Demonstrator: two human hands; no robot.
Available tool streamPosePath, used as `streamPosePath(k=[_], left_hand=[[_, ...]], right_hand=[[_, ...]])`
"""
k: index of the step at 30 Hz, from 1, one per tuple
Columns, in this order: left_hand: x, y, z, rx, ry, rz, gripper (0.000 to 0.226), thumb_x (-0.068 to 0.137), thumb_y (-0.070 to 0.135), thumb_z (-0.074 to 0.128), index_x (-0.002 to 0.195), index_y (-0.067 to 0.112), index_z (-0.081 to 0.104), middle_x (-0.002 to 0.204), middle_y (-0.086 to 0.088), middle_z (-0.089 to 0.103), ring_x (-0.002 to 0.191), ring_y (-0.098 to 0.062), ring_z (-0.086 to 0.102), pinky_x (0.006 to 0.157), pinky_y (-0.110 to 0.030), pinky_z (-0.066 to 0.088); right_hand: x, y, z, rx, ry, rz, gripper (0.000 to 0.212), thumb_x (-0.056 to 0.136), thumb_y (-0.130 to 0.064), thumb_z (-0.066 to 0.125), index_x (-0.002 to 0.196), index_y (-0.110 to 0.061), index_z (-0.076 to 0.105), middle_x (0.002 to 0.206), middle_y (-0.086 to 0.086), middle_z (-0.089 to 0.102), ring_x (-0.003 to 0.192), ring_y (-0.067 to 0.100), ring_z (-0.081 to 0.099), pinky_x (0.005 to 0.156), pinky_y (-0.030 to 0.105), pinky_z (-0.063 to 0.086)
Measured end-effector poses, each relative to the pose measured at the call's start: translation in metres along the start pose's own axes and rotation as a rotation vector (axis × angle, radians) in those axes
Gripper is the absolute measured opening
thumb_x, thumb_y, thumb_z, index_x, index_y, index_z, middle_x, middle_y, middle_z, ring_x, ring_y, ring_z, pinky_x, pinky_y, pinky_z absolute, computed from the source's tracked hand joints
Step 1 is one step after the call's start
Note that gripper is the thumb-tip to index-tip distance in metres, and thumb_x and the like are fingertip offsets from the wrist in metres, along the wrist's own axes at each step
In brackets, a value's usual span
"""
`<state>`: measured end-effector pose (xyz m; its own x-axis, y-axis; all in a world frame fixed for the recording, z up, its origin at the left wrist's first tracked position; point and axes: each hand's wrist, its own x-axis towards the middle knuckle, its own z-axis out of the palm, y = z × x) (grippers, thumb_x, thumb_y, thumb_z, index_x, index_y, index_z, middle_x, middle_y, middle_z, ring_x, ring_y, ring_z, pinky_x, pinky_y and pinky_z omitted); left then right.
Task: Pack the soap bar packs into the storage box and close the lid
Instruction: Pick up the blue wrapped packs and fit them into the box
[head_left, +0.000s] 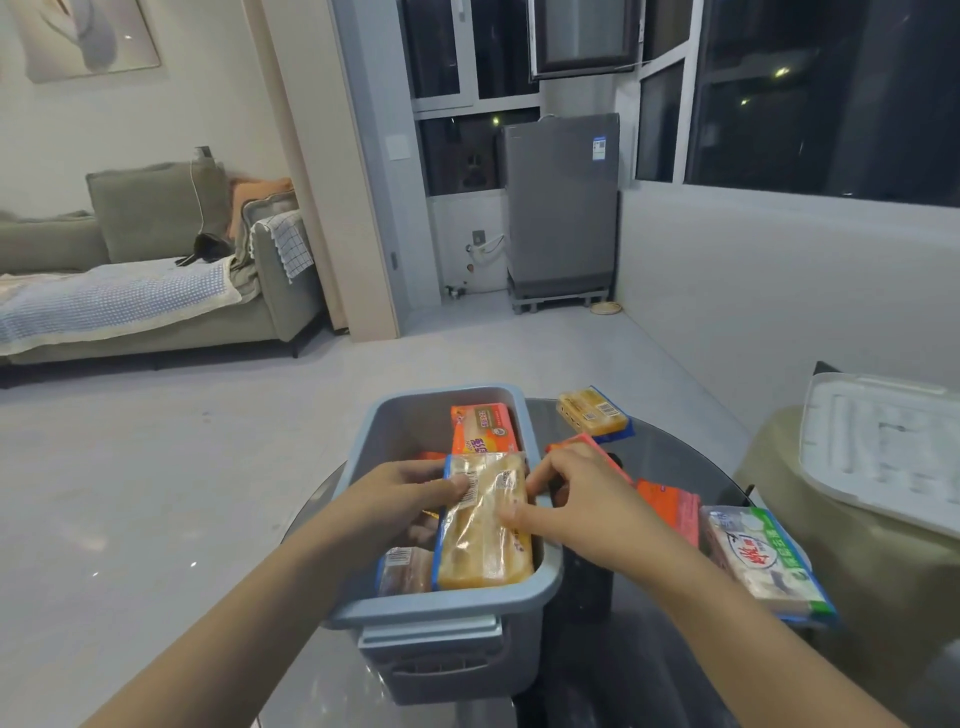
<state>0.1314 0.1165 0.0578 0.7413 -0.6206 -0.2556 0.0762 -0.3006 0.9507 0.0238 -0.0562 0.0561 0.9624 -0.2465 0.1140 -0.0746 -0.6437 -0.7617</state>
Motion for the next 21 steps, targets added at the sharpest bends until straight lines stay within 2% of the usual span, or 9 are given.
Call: streamPosePath(k=[3, 5, 8, 10, 14, 16, 18, 21], left_hand=[[0.000, 0.001, 0.001, 0.094, 0.020, -0.005, 0.014, 0.087, 0.025, 0.065, 0.100, 0.026, 0.071, 0.070, -0.002, 0.075, 0.052, -0.013, 0.066, 0.049, -0.022, 0.053], [0.002, 0.000, 0.003, 0.152, 0.055, 0.007, 0.012, 0.084, 0.027, 0.068, 0.096, 0.030, 0.069, 0.062, 0.001, 0.073, 0.047, -0.013, 0.066, 0.047, -0.021, 0.053], [0.003, -0.001, 0.006, 0.254, 0.118, 0.029, 0.016, 0.080, 0.033, 0.072, 0.094, 0.036, 0.065, 0.075, 0.004, 0.076, 0.066, -0.013, 0.072, 0.053, -0.024, 0.054], [0.003, 0.000, 0.006, 0.332, 0.152, 0.033, 0.024, 0.079, 0.033, 0.072, 0.099, 0.036, 0.060, 0.085, 0.004, 0.074, 0.076, -0.012, 0.071, 0.059, -0.025, 0.055], [0.005, 0.005, 0.009, 0.313, 0.126, -0.074, 0.049, 0.079, 0.030, 0.073, 0.117, 0.030, 0.042, 0.095, 0.000, 0.065, 0.079, -0.017, 0.070, 0.058, -0.028, 0.059], [0.005, 0.007, 0.009, 0.342, 0.136, -0.104, 0.055, 0.079, 0.031, 0.073, 0.121, 0.030, 0.037, 0.096, 0.001, 0.063, 0.077, -0.017, 0.069, 0.057, -0.028, 0.059], [0.005, 0.007, 0.009, 0.354, 0.135, -0.120, 0.052, 0.081, 0.032, 0.071, 0.121, 0.030, 0.037, 0.095, 0.001, 0.065, 0.072, -0.015, 0.071, 0.054, -0.027, 0.058], [0.002, 0.003, 0.010, 0.216, 0.129, -0.129, 0.042, 0.087, 0.031, 0.065, 0.122, 0.025, 0.043, 0.089, -0.006, 0.067, 0.051, -0.011, 0.068, 0.046, -0.023, 0.053]], right_hand=[[0.002, 0.004, 0.006, 0.004, 0.031, 0.006, 0.033, 0.071, -0.043, 0.074, 0.083, -0.030, 0.045, 0.094, -0.013, 0.040, 0.075, 0.001, 0.045, 0.056, 0.013, 0.034], [0.003, 0.006, 0.009, 0.028, 0.037, 0.012, 0.036, 0.073, -0.038, 0.074, 0.090, -0.030, 0.043, 0.105, -0.009, 0.041, 0.083, 0.003, 0.046, 0.059, 0.011, 0.035], [0.006, 0.007, 0.012, 0.055, 0.020, 0.009, 0.041, 0.074, -0.034, 0.074, 0.102, -0.032, 0.044, 0.118, -0.007, 0.039, 0.099, 0.004, 0.043, 0.063, 0.007, 0.034], [0.008, 0.007, 0.013, 0.061, 0.013, 0.016, 0.042, 0.074, -0.034, 0.074, 0.105, -0.033, 0.045, 0.120, -0.008, 0.037, 0.102, 0.005, 0.041, 0.064, 0.006, 0.033], [0.010, 0.008, 0.016, 0.089, -0.001, 0.033, 0.041, 0.077, -0.031, 0.073, 0.107, -0.036, 0.045, 0.118, -0.010, 0.033, 0.104, 0.004, 0.038, 0.061, 0.005, 0.033], [0.011, 0.008, 0.018, 0.097, -0.002, 0.029, 0.039, 0.078, -0.030, 0.071, 0.107, -0.038, 0.046, 0.114, -0.010, 0.031, 0.102, 0.004, 0.038, 0.057, 0.006, 0.032], [0.011, 0.007, 0.022, 0.093, 0.011, 0.018, 0.037, 0.080, -0.029, 0.069, 0.110, -0.037, 0.049, 0.112, -0.010, 0.030, 0.098, 0.003, 0.038, 0.055, 0.007, 0.032], [0.011, 0.006, 0.024, 0.062, 0.038, -0.012, 0.037, 0.085, -0.028, 0.063, 0.120, -0.033, 0.052, 0.111, -0.008, 0.029, 0.096, 0.002, 0.039, 0.053, 0.007, 0.035]])
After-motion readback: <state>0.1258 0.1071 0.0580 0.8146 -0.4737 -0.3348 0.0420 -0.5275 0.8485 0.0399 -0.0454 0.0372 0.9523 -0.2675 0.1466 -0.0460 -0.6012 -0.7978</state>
